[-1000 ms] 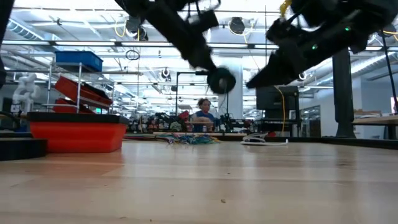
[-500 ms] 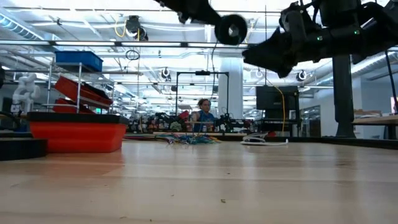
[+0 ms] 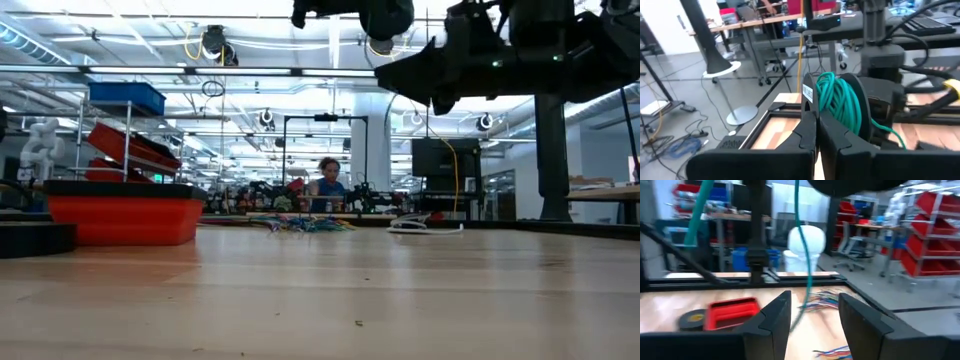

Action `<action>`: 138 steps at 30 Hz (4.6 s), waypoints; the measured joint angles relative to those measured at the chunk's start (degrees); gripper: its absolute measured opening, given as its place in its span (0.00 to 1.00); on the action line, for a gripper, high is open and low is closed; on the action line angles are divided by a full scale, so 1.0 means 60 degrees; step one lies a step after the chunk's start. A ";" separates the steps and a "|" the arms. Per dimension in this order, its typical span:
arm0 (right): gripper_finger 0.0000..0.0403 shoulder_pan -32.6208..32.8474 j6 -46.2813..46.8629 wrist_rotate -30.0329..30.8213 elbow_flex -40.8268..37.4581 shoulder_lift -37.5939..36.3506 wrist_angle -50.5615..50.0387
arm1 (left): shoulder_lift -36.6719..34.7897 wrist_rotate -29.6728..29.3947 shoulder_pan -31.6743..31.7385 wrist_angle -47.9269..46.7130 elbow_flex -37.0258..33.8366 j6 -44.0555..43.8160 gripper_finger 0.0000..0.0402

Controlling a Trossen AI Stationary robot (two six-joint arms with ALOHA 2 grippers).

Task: Coil cords
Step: Uncoil the green wire from the spool

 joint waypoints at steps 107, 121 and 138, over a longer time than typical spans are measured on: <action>0.00 0.2733 0.0035 0.5871 0.2382 -0.2011 -0.7115 | 0.0616 -0.2582 -0.0138 -0.1325 -0.0498 0.0281 0.01; 0.00 0.2824 0.1995 0.2372 0.2368 -0.1224 -0.7192 | 0.0605 -0.2614 -0.0010 -0.0027 -0.0498 0.0779 0.01; 0.16 0.3582 0.4095 0.1885 0.2378 -0.2000 -1.0811 | 0.0601 -0.2959 0.0069 -0.0406 -0.0498 0.0967 0.01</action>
